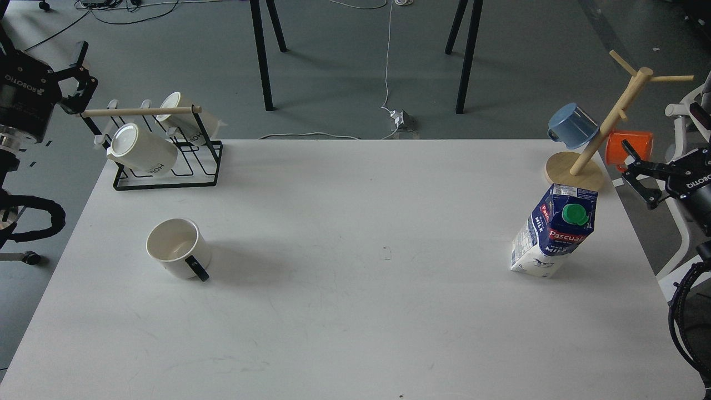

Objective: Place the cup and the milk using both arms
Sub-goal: 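Move the left gripper down toward the white mug on the table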

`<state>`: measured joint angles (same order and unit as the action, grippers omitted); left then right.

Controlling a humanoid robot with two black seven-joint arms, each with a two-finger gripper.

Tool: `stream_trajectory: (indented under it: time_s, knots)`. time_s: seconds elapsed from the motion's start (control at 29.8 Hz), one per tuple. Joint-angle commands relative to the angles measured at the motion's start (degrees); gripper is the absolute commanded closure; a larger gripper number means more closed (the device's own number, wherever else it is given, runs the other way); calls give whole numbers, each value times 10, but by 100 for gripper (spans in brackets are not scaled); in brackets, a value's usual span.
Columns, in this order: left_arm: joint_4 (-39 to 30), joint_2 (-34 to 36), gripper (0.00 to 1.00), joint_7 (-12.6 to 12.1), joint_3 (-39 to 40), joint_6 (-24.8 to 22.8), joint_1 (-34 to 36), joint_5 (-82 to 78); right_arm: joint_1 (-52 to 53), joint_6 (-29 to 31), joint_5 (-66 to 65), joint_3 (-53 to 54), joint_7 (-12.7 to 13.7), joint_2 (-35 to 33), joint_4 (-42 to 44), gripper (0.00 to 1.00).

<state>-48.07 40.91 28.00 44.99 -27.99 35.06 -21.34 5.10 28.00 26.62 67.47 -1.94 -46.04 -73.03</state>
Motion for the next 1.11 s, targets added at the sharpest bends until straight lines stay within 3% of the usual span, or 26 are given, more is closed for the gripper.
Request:
stream_trajectory:
  time_s: [0.0, 0.13, 0.3, 0.57, 0.67, 0.77, 0.9, 1.07]
  knots:
    - [0, 3, 0, 0, -4, 0, 4, -7, 0, 0, 0, 3, -1, 2, 0, 2]
    - [3, 63, 0, 0, -4, 0, 22, -118, -7, 0, 0, 6, -1, 2, 0, 2]
    - [-11, 111, 0, 0, -4, 0, 55, -366, -9, 0, 0, 6, -1, 2, 4, 2]
    - [-219, 208, 0, 0, -10, 0, 48, -797, -9, 0, 0, 8, -1, 2, 5, 2]
    - [-257, 225, 0, 0, -55, 0, 53, -918, -14, 0, 0, 8, -1, 2, 7, 2]
    - [-260, 218, 1, 0, -130, 0, 57, -1037, -19, 0, 0, 8, -1, 2, 10, 2]
    - [-242, 181, 1, 0, -212, 0, 67, -1037, -31, 0, 0, 9, -2, 2, 10, 2]
    - [-170, 130, 1, 0, -236, 0, 66, -1037, -40, 0, 0, 9, -2, 2, 13, 2]
